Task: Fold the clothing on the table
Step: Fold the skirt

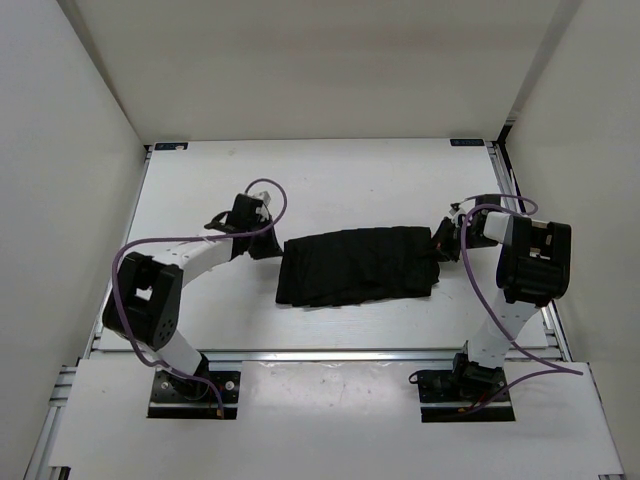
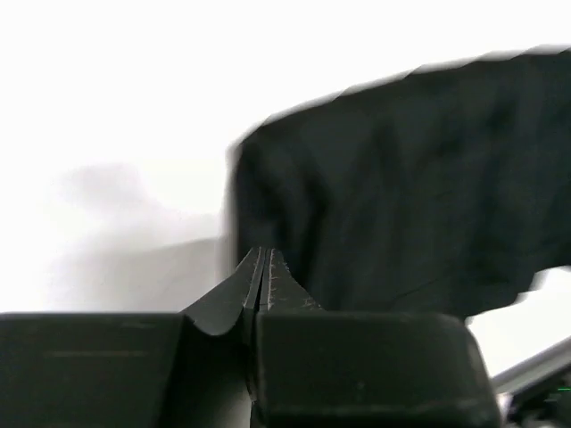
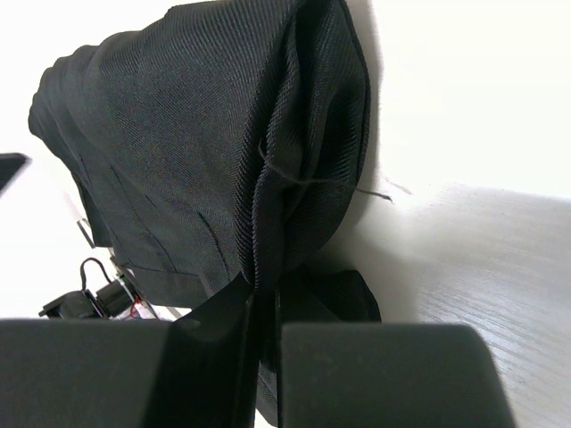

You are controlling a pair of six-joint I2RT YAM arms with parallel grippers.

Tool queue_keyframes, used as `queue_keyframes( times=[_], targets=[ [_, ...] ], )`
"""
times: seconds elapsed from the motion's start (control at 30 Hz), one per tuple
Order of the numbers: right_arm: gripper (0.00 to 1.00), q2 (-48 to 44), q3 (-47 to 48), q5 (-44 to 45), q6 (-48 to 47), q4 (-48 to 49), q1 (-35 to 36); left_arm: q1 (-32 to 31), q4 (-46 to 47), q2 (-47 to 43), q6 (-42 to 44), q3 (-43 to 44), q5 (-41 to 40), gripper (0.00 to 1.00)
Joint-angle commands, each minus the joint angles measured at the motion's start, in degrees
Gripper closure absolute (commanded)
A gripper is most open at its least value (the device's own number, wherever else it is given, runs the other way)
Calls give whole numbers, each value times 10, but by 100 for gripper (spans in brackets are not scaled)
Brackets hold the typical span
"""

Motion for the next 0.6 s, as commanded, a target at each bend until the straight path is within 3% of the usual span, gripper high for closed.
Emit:
queue_keyframes(
  times=[0.0, 0.4, 0.57],
  targets=[
    [100, -9, 14, 1, -9, -7, 5, -17, -14, -8, 17, -34, -37, 95],
    [100, -19, 19, 10, -16, -23, 16, -39, 13, 11, 15, -86, -44, 96],
    [100, -69, 38, 55, -16, -37, 39, -59, 27, 17, 6, -95, -37, 97]
  ],
)
